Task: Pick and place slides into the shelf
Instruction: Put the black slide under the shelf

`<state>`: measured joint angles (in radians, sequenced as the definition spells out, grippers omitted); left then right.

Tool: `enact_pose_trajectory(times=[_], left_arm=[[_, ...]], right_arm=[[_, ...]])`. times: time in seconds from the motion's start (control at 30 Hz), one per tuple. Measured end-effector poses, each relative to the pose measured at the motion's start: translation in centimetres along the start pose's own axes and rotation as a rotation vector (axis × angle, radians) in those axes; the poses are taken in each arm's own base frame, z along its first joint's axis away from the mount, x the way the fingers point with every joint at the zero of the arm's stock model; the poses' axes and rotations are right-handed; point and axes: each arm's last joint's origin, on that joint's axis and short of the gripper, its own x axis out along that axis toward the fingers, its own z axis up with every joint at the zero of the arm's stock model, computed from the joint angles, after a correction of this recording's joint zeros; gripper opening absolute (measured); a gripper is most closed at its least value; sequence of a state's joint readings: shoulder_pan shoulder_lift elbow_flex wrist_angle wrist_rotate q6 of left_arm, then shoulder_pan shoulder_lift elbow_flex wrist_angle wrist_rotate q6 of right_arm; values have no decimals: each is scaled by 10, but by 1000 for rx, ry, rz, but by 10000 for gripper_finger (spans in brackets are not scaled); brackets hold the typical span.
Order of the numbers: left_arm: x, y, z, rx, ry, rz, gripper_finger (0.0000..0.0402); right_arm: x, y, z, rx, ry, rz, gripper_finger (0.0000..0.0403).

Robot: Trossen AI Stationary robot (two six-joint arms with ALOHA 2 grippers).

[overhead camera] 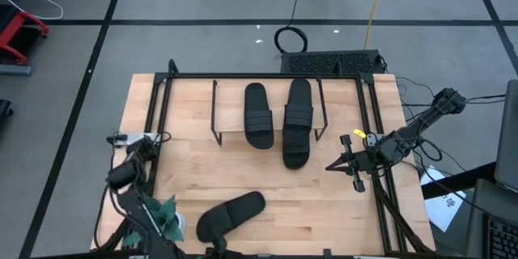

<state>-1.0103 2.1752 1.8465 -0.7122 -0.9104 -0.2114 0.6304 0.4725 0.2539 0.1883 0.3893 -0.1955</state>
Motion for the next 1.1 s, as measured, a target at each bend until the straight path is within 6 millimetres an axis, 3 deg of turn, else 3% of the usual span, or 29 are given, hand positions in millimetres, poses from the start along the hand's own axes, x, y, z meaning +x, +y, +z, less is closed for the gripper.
enact_pose_trajectory(times=[0.17, 0.4, 0.7, 0.93, 1.1], left_arm=[[8, -15, -10, 24, 41, -24, 15], [6, -17, -22, 7, 145, -89, 98], [8, -14, -30, 196, 219, -144, 176], [7, -11, -36, 378, 263, -161, 208], [8, -8, -39, 453, 311, -218, 212]], right_arm=[[0, 0, -1, -2, 8, 2, 0], [0, 0, -1, 57, 8, 1, 0], [0, 0, 0, 78, 3, -3, 0], [0, -1, 2, 130, -18, -19, 0], [0, -4, 1, 202, -1, -132, 0]])
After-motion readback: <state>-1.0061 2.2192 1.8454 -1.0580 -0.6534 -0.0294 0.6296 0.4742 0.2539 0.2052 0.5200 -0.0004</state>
